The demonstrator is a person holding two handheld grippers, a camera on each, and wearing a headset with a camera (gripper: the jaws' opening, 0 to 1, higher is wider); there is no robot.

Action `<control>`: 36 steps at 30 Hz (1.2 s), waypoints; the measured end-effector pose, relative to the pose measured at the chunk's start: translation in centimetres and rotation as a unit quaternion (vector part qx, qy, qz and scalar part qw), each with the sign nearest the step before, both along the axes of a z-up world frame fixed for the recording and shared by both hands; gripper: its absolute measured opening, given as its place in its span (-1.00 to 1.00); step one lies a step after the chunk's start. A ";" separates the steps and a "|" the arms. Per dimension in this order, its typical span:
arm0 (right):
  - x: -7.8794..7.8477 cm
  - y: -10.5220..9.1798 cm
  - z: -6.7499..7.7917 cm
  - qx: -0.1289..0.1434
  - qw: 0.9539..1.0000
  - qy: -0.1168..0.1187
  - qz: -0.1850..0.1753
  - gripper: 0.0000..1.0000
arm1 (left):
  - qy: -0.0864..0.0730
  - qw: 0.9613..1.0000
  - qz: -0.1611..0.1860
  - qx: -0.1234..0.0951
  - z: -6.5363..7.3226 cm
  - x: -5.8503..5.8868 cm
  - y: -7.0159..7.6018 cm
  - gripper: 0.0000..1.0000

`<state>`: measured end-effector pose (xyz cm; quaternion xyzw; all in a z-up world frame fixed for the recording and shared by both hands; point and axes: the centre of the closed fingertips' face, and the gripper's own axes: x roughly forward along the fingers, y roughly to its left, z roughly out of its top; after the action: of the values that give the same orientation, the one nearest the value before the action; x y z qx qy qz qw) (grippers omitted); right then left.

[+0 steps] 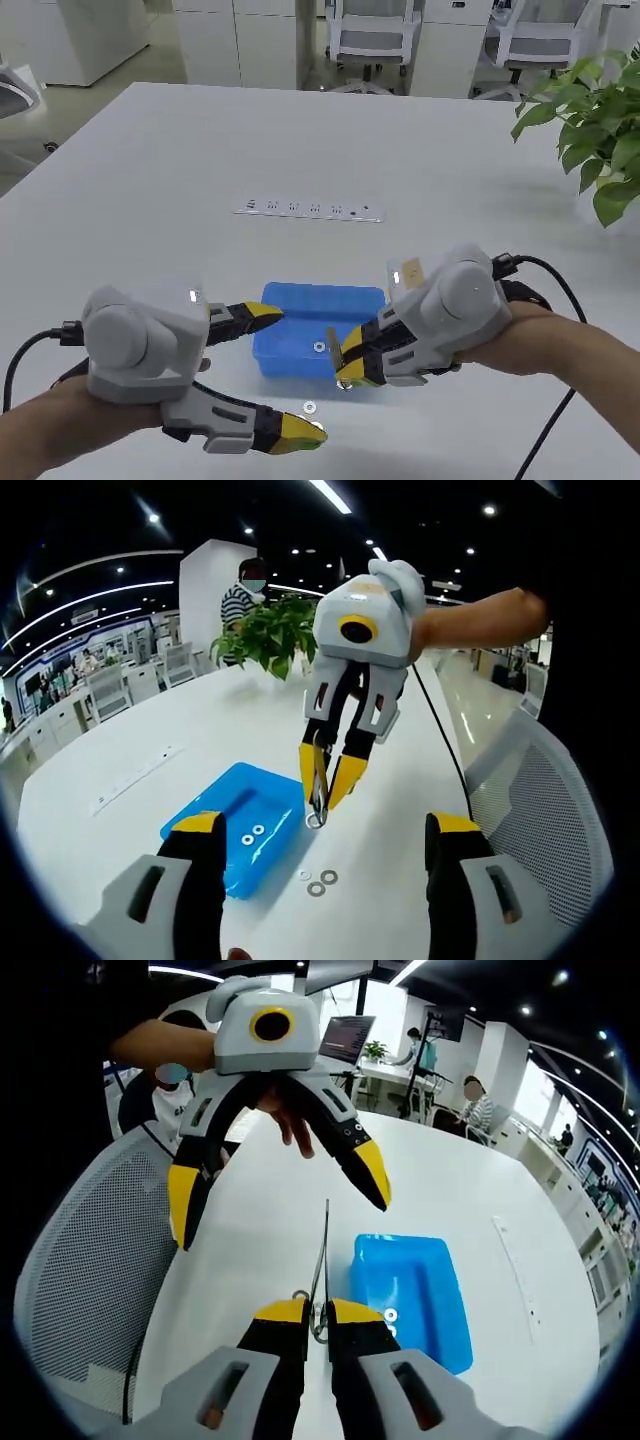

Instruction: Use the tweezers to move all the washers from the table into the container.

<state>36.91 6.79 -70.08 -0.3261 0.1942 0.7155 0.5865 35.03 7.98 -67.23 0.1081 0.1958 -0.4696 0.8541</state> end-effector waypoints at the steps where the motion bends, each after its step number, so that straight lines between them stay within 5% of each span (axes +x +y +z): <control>1: 0.1 0.0 0.1 0.000 1.000 0.000 -0.001 -0.85 | 0.000 1.000 0.001 -0.001 0.0 0.0 0.1 0.75; 15: 2.3 0.5 1.1 0.008 1.000 -0.011 -0.007 -0.84 | -0.009 1.000 0.009 0.009 -0.2 0.3 0.7 0.98; 21: 3.3 1.0 1.0 0.014 1.000 -0.012 -0.011 -0.84 | -0.007 1.000 0.016 -0.003 0.0 0.7 1.1 0.98; 36: 5.5 2.0 -0.3 0.026 0.999 -0.008 -0.017 -0.85 | -0.006 1.000 0.025 -0.016 0.6 1.8 1.4 0.95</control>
<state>42.42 8.83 -70.35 -0.3130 0.1762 0.7076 0.6085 36.86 9.33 -66.62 0.0919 0.1859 -0.4507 0.8682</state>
